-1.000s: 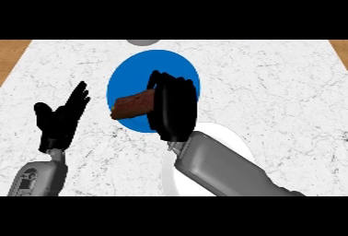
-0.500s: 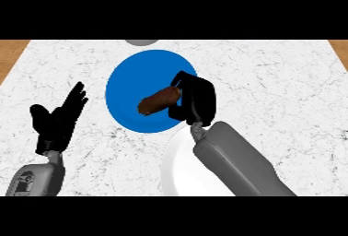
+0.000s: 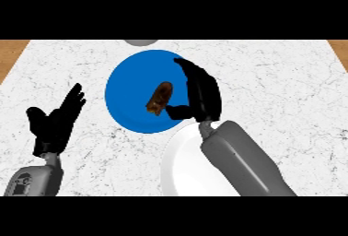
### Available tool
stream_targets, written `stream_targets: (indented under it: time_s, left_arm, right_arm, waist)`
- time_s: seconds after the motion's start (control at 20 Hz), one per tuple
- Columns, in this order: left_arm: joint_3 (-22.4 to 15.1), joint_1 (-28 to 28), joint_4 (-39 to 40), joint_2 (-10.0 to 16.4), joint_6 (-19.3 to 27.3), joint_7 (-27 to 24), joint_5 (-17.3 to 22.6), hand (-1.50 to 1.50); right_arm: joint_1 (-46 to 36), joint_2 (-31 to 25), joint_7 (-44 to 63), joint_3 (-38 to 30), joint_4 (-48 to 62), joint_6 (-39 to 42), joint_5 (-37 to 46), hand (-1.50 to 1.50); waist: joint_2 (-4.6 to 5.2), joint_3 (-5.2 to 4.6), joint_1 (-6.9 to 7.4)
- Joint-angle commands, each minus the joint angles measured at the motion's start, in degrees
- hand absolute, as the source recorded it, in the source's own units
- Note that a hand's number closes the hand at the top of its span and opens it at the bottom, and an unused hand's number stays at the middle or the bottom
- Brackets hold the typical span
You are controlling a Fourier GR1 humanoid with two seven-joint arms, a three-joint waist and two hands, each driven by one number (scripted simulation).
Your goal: Pick the sweet potato from the plate and place it in the plate
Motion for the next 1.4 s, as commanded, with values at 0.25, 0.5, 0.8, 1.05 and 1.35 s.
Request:
stream_targets:
  time_s: [0.25,0.5,0.8,1.05,1.35]
  left_arm:
    - [1.66,-0.9,2.13,0.63,0.01,-0.69,0.2,0.0]
    - [1.15,0.06,-1.23,1.45,-1.9,1.34,1.19,0.0]
    - [0.61,2.06,-4.45,0.06,-1.25,3.23,0.7,0.0]
    - [1.83,-0.12,-1.34,0.17,-0.61,1.46,-0.39,0.0]
    - [2.13,-3.63,3.29,-0.38,-0.95,1.06,-1.12,0.0]
  right_arm:
    - [3.06,1.44,-3.2,1.29,-17.31,-6.35,-12.13,-1.5]
    - [5.97,1.46,-0.65,-3.63,-20.32,-1.07,-25.44,-1.5]
    - [13.39,-1.75,-8.52,-9.41,-25.88,8.04,-30.13,-1.5]
    - [14.79,-2.63,-16.87,-14.81,-21.47,12.15,-32.53,-1.5]
    - [18.59,-3.02,-15.79,-16.48,-25.21,14.53,-29.96,-1.5]
  waist:
    - [-0.22,-0.03,-0.47]
    - [-0.18,0.01,0.04]
    - [-0.18,-0.01,-0.33]
    - [-0.12,-0.02,-0.27]
    - [-0.13,-0.03,-0.44]
